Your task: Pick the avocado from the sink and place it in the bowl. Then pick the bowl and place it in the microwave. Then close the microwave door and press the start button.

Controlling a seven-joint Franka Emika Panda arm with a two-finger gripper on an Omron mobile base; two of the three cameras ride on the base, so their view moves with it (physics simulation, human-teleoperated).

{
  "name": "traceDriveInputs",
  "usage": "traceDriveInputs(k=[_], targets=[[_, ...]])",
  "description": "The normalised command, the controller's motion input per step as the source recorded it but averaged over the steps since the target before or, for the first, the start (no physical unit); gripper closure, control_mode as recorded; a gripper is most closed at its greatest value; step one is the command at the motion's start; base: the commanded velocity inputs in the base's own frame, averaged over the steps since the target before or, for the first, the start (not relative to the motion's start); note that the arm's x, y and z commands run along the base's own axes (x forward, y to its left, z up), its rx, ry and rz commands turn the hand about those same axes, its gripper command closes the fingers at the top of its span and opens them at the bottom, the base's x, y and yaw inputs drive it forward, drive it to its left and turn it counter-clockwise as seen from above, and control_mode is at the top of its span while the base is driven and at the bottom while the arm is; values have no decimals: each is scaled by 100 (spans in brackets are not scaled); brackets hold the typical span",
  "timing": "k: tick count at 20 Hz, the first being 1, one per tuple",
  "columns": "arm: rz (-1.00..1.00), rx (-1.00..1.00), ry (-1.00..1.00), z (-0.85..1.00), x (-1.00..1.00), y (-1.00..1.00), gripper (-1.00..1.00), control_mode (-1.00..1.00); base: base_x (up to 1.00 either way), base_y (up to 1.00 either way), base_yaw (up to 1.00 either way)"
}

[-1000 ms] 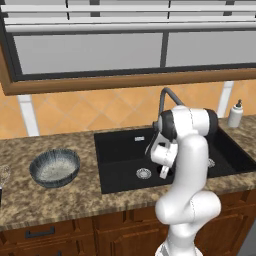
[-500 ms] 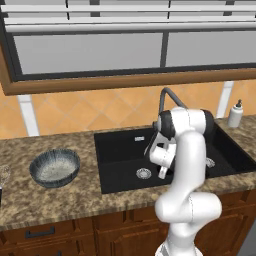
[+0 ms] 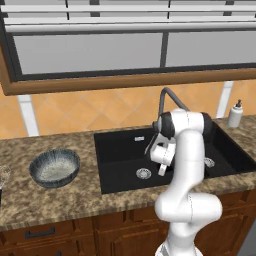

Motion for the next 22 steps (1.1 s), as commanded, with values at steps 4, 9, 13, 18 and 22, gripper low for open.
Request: traceDriveInputs(k=[4, 9, 13, 18, 22], targets=[[0, -2, 0, -42, 5, 17, 100, -100, 0, 0, 0], [0, 0, 0, 5, -5, 41, 100, -100, 0, 0, 0], [0, 0, -3, 60, -22, 63, 100, -100, 0, 0, 0], [0, 0, -18, 82, -29, 27, 100, -100, 0, 0, 0], [0, 1, -20, 73, -31, 11, 100, -100, 0, 0, 0]])
